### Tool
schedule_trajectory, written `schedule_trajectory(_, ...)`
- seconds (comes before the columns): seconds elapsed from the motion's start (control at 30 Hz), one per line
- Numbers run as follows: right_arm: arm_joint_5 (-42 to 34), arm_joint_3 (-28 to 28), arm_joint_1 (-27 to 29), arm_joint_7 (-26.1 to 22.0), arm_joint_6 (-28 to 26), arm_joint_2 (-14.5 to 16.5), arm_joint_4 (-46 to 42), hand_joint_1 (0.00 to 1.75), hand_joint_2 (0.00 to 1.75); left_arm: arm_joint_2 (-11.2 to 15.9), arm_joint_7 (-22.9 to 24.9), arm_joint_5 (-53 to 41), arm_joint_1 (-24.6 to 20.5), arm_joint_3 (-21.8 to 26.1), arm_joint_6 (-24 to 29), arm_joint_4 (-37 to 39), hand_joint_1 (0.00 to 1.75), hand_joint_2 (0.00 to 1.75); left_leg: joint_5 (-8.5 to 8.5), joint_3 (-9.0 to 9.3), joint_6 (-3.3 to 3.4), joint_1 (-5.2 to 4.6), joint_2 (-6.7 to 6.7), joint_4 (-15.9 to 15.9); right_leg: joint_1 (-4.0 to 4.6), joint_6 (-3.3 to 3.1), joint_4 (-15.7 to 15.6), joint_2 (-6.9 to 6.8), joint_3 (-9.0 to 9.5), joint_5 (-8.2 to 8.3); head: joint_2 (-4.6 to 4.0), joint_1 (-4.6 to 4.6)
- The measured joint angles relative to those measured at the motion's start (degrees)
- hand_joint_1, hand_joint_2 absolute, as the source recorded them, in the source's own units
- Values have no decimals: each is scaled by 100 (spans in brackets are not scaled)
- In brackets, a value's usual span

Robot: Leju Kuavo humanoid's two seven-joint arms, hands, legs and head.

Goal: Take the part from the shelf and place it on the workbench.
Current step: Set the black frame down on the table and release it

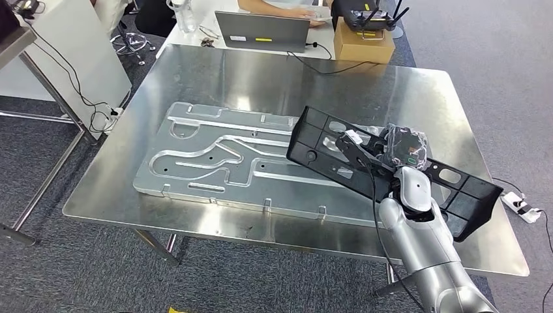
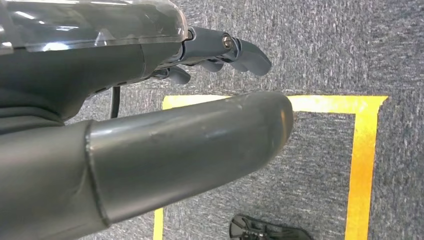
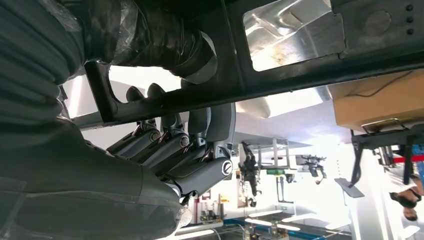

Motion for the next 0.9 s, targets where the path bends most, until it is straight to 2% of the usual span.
schedule_trajectory(0.07, 50, 0, -30, -19, 18, -8, 19, 175, 175, -3, -1, -9, -5, 0, -1, 1, 0, 0, -4, 20, -4, -8, -9, 0, 29, -86, -729, 0, 350, 393, 0, 0)
schedule_trajectory(0.13, 177, 1, -65, -76, 30, -10, 52, 175, 175, -11, -4, -25, -12, 0, -3, 4, 0, 0, -10, 19, -32, -22, -14, -1, 78, -178, -1370, -13, 654, 608, 0, -1)
schedule_trajectory(0.2, 328, 2, -91, -155, 7, -3, 129, 175, 175, -17, -7, -39, -15, 0, -5, 7, 0, 0, -7, 15, -84, -18, -14, -16, 114, -215, -1514, -24, 716, 608, 0, -2)
schedule_trajectory(0.27, 466, 8, -125, -234, -53, 44, 240, 175, 175, -18, -6, -48, -17, 0, -4, 7, 0, 0, -23, 35, -149, -19, -14, -22, 92, -245, -1609, -30, 767, 647, 0, -3)
schedule_trajectory(0.3, 529, 20, -144, -269, -82, 83, 305, 175, 175, -19, -5, -51, -19, 0, -3, 8, 0, 0, -86, 14, -179, -19, -15, 53, 70, -271, -1676, -38, 808, 678, 0, -5)
schedule_trajectory(0.33, 589, 39, -162, -298, -104, 136, 371, 175, 175, -17, -3, -54, -21, 0, -1, 8, 0, 0, -206, -59, -206, -20, -16, 233, 47, -295, -1742, -48, 845, 708, 0, -7)
schedule_trajectory(0.43, 739, 119, -196, -384, -203, 282, 575, 175, 175, 1, 7, -56, -15, 1, 4, 9, 0, 0, -666, -511, -276, 6, -15, 1203, 36, -327, -1778, -52, 867, 726, 0, -12)
schedule_trajectory(0.47, 779, 149, -202, -436, -262, 319, 636, 175, 175, 5, 9, -55, -10, 1, 5, 9, 0, 0, -689, -596, -298, 15, -13, 1380, 34, -326, -1769, -43, 867, 722, 0, -13)
schedule_trajectory(0.5, 809, 184, -208, -499, -324, 347, 688, 175, 175, 7, 10, -55, -5, 2, 6, 9, 0, 0, -607, -583, -317, 28, -11, 1355, 29, -318, -1754, -30, 867, 715, 0, -12)
schedule_trajectory(0.53, 834, 220, -214, -572, -379, 372, 727, 175, 175, 8, 11, -54, -3, 2, 7, 9, 0, 0, -435, -459, -331, 44, -8, 1109, 21, -304, -1729, -11, 866, 703, 0, -13)
schedule_trajectory(0.6, 865, 290, -225, -700, -462, 401, 775, 175, 175, 8, 13, -51, -13, 2, 11, 9, 0, 0, -123, -82, -335, 59, 2, 365, 17, -245, -1647, 28, 854, 656, 0, -12)
schedule_trajectory(0.67, 885, 335, -238, -767, -503, 412, 803, 175, 175, 9, 17, -49, -29, 2, 16, 9, 0, 0, -48, 110, -272, 43, -5, -25, 35, -177, -1584, 65, 839, 618, 0, -8)
schedule_trajectory(0.77, 887, 379, -245, -809, -523, 411, 835, 175, 175, 9, 24, -47, -37, 2, 19, 9, 0, 0, -35, 130, -135, 34, -3, -64, 37, -93, -1577, 84, 843, 612, 0, -5)
schedule_trajectory(0.8, 882, 383, -245, -830, -527, 410, 844, 175, 175, 9, 27, -47, -37, 2, 20, 9, 0, 0, -12, 140, -92, 43, 7, -82, 30, -67, -1504, 74, 814, 550, 0, -4)
schedule_trajectory(0.83, 878, 384, -244, -857, -529, 409, 854, 175, 175, 9, 29, -47, -37, 2, 21, 9, 0, 0, 10, 143, -56, 52, 20, -99, 23, -45, -1321, 63, 733, 420, 0, -3)
schedule_trajectory(0.9, 873, 386, -239, -913, -544, 408, 881, 175, 175, 9, 31, -47, -32, 2, 23, 9, 0, 0, 33, 121, -19, 49, 41, -109, 7, -7, -652, 43, 421, 35, 0, -3)
